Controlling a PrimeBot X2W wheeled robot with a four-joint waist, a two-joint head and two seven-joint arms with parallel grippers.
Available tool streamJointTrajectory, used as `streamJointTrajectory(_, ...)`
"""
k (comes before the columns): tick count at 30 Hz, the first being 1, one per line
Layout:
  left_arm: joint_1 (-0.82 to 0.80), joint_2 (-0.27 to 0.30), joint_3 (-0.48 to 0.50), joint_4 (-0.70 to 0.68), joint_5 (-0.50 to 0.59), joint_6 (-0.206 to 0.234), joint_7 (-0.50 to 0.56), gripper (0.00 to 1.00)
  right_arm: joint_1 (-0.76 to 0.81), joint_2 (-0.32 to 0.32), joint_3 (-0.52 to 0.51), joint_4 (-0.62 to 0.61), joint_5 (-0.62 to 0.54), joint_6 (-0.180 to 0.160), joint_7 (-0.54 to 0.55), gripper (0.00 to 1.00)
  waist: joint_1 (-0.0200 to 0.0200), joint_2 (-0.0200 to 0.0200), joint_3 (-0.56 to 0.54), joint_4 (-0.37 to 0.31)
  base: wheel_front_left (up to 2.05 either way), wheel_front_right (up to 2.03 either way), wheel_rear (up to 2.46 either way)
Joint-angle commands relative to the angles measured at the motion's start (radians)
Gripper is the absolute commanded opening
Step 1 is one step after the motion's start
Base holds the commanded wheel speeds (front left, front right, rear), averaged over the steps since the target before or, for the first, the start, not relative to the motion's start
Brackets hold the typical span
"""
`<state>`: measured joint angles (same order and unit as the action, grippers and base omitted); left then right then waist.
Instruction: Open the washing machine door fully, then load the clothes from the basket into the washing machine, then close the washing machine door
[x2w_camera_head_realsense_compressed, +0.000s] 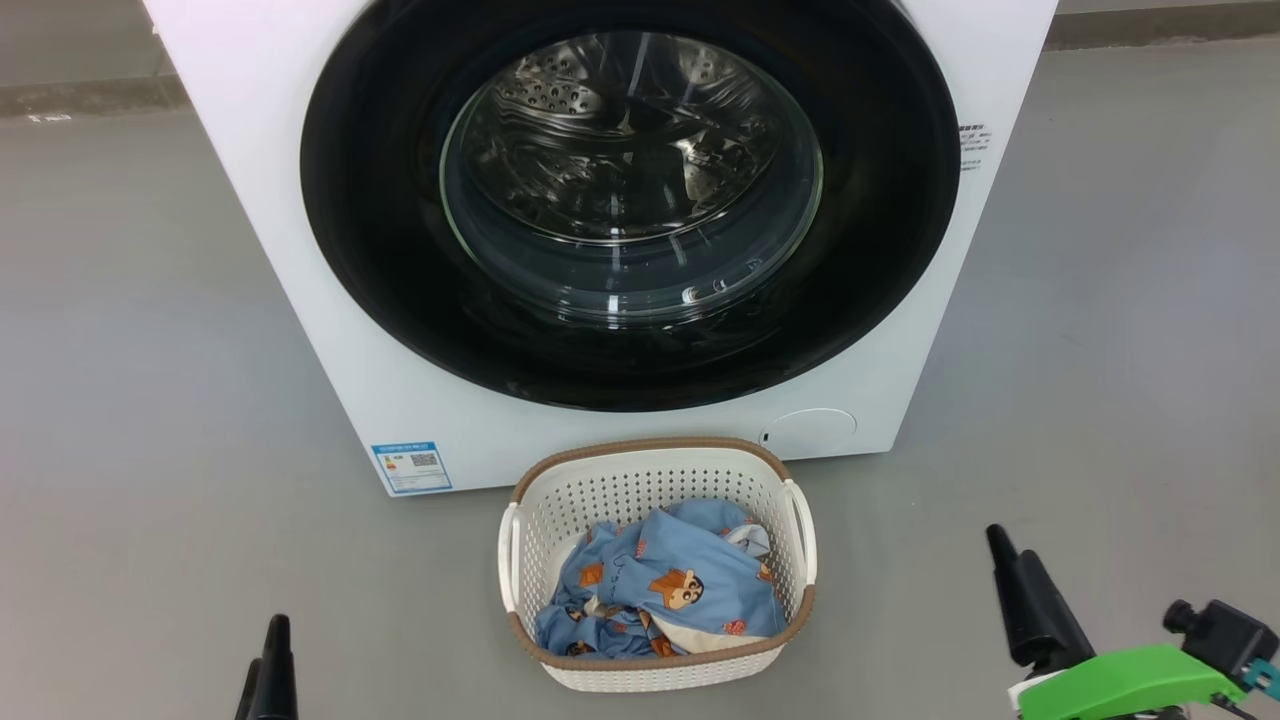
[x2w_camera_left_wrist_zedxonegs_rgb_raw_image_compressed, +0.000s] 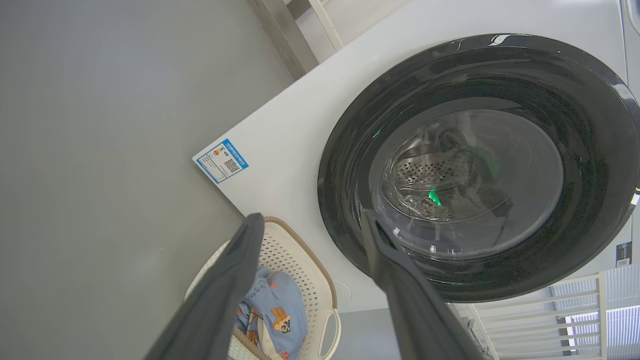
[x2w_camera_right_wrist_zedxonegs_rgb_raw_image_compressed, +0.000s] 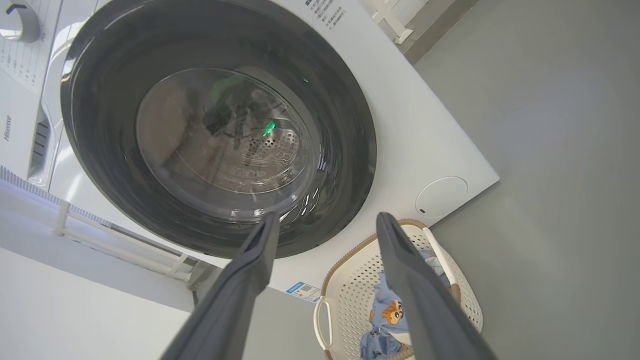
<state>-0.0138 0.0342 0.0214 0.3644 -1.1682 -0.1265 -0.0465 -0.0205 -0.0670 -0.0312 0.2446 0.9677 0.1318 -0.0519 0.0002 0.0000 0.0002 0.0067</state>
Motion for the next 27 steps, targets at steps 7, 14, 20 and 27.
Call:
streamJointTrajectory(7,-0.049,0.03,0.03,-0.003,0.158,-0.002,-0.032,1.0,-0.044,-0.021,0.036,-0.021,-0.135,-0.001,-0.029,1.0,-0.0001,0.0,-0.004,0.0,0.0,0.0,0.0)
streamJointTrajectory(14,-0.047,0.031,0.031,-0.001,0.286,-0.002,-0.053,1.0,-0.043,-0.029,0.045,-0.007,-0.233,-0.001,-0.05,1.0,-0.0001,0.0,-0.006,0.002,0.0,0.0,0.0)
streamJointTrajectory(20,-0.044,0.04,0.024,0.003,0.367,-0.003,-0.07,1.0,-0.046,-0.036,0.058,0.001,-0.311,-0.001,-0.067,1.0,-0.0001,0.0,-0.011,0.001,0.0,0.0,0.0)
streamJointTrajectory(27,-0.038,0.049,0.024,0.015,0.446,-0.003,-0.091,1.0,-0.046,-0.044,0.071,0.004,-0.398,-0.001,-0.088,1.0,-0.0001,0.0,-0.022,0.0,0.0,0.0,0.0)
